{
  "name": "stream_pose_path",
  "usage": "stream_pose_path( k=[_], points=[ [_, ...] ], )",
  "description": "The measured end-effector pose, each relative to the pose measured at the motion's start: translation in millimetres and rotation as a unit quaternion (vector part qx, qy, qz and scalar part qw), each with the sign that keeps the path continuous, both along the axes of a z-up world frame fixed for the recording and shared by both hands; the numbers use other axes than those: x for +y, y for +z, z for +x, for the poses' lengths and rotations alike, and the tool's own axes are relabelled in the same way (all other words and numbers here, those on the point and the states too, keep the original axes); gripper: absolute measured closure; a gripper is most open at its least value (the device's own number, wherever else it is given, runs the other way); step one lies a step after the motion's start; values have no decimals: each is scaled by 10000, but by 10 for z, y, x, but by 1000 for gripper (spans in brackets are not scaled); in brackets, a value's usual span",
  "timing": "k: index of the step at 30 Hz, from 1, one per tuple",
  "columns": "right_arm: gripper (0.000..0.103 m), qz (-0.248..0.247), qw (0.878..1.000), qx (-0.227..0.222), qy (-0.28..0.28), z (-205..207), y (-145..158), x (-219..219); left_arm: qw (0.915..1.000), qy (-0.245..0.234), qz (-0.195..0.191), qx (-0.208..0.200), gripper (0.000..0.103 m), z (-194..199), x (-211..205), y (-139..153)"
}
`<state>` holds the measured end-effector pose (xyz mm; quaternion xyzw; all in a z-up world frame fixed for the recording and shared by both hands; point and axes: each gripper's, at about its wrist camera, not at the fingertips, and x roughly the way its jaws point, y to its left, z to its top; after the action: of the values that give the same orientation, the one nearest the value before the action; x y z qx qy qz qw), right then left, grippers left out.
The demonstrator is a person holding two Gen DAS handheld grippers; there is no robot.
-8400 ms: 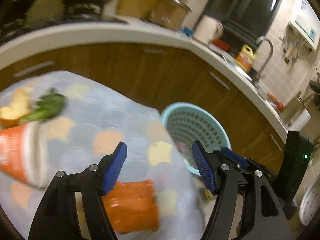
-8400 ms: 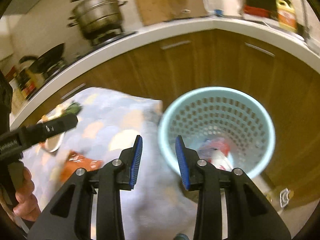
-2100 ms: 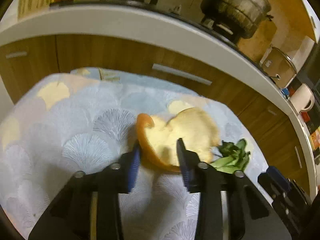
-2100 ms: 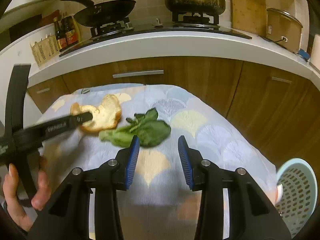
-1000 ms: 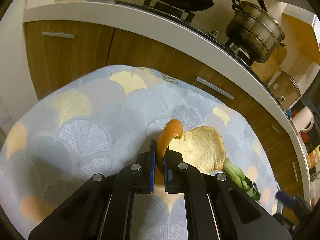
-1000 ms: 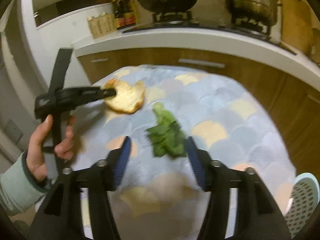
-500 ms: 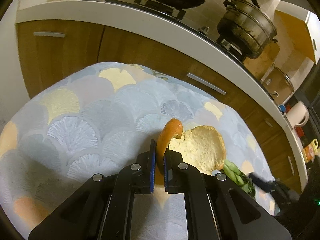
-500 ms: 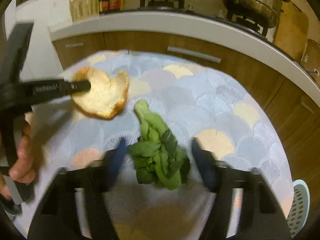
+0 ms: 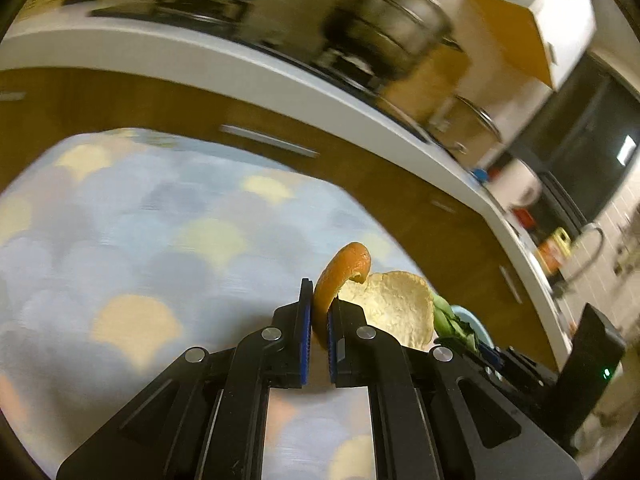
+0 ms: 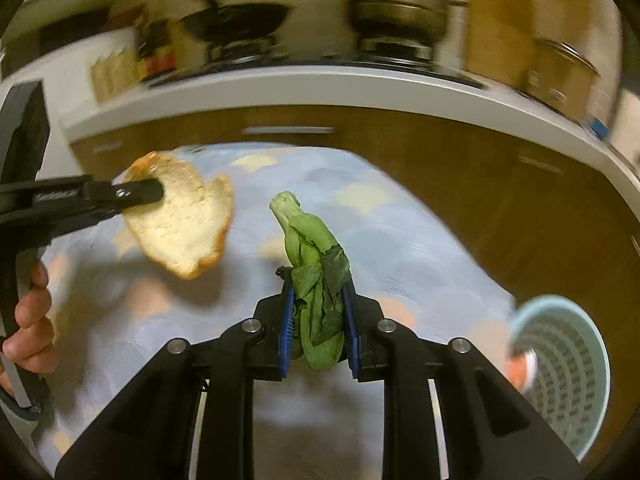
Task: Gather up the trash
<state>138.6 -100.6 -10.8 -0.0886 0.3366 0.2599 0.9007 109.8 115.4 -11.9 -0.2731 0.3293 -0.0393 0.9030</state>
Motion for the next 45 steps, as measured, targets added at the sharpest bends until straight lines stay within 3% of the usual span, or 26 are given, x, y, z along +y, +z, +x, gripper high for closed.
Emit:
stream_pose_path(
  k=[6, 12, 23, 26, 30, 31, 32, 34, 39, 42, 45],
  points=[
    [84, 247, 9956, -190, -884, -103, 168, -855, 9970, -760, 141, 6, 98, 244, -680, 111],
    [84, 217, 9836, -188, -1783, -195, 140, -1603, 9874, -1559, 262, 113, 98, 513, -1414, 119],
    [84, 248, 9492, 690, -3059, -120, -339, -2472, 9690, -2379, 596, 283, 98, 890, -2506, 8],
    [83, 296, 9381, 997, -3304, -53, -492, -2580, 9634, -2365, 1248, 167, 98, 947, -2823, -39],
    [78, 323, 9277, 1321, -3476, 30, -699, -2680, 9527, -2623, 1510, 272, 97, 1057, -3110, -197],
    [74, 343, 9271, 1384, -3467, 62, -737, -2711, 9486, -2746, 1540, 336, 94, 1082, -3170, -251],
    [71, 379, 9261, 1460, -3458, 76, -786, -2730, 9466, -2798, 1553, 395, 83, 1090, -3193, -299],
    [49, 395, 9245, 1490, -3486, 65, -825, -2760, 9450, -2818, 1574, 518, 67, 1098, -3216, -389],
    [48, 530, 9257, 1355, -3492, -12, -785, -2801, 9450, -2787, 1575, 676, 66, 1072, -3069, -537],
    [48, 563, 9309, 1138, -3425, -83, -657, -2721, 9519, -2738, 1273, 518, 48, 1030, -2906, -454],
    [48, 496, 9350, 959, -3378, -133, -523, -2605, 9520, -2786, 1201, 417, 46, 1006, -2847, -354]
  ],
)
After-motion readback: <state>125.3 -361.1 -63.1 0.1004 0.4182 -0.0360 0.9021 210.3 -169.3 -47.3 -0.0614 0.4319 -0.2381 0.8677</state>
